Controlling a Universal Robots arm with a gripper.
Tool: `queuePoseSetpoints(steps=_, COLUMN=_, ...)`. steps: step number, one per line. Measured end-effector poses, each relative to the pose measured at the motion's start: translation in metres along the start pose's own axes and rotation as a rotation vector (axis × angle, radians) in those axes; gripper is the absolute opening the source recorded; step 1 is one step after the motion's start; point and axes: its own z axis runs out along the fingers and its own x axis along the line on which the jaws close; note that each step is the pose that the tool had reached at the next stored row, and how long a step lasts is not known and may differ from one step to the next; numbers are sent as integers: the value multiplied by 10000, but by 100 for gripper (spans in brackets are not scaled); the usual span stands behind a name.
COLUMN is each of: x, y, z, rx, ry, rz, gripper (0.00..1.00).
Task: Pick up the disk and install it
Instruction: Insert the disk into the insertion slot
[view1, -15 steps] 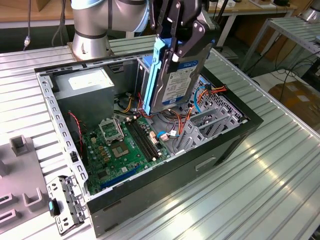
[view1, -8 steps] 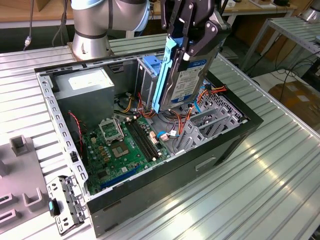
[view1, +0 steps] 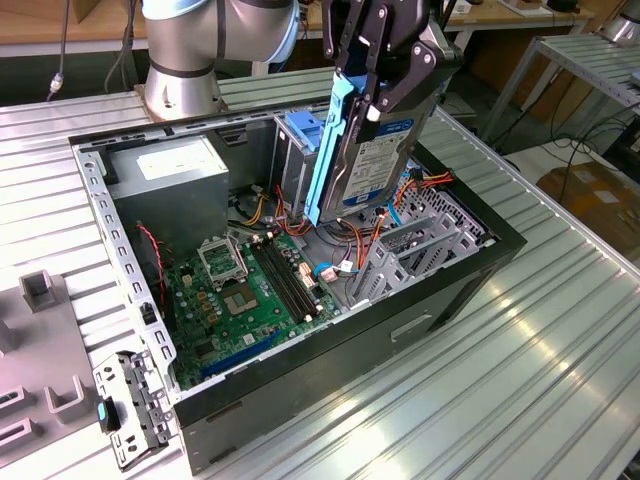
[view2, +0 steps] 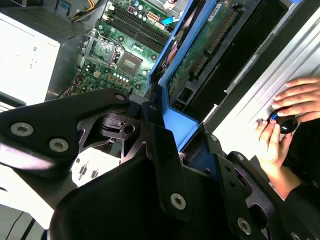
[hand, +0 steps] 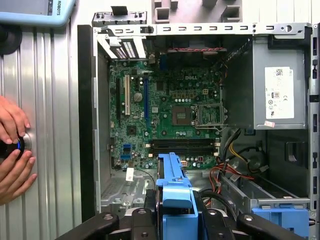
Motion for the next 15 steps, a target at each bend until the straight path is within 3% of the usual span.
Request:
queuePoseSetpoints(steps=3, x=22, y=-2, z=0, rx=0, ry=1, rz=-2, gripper=37)
queuePoseSetpoints(steps=8, x=218, y=-15, z=8, rx=0, ry=0, rz=0, gripper=37)
queuePoseSetpoints(steps=11, x=252, y=-102, z=16, rx=0, ry=-1, rz=0, gripper=37)
queuePoseSetpoints(steps=15, x=254, y=-278, z=28, rx=1, ry=0, rz=-1, gripper=37)
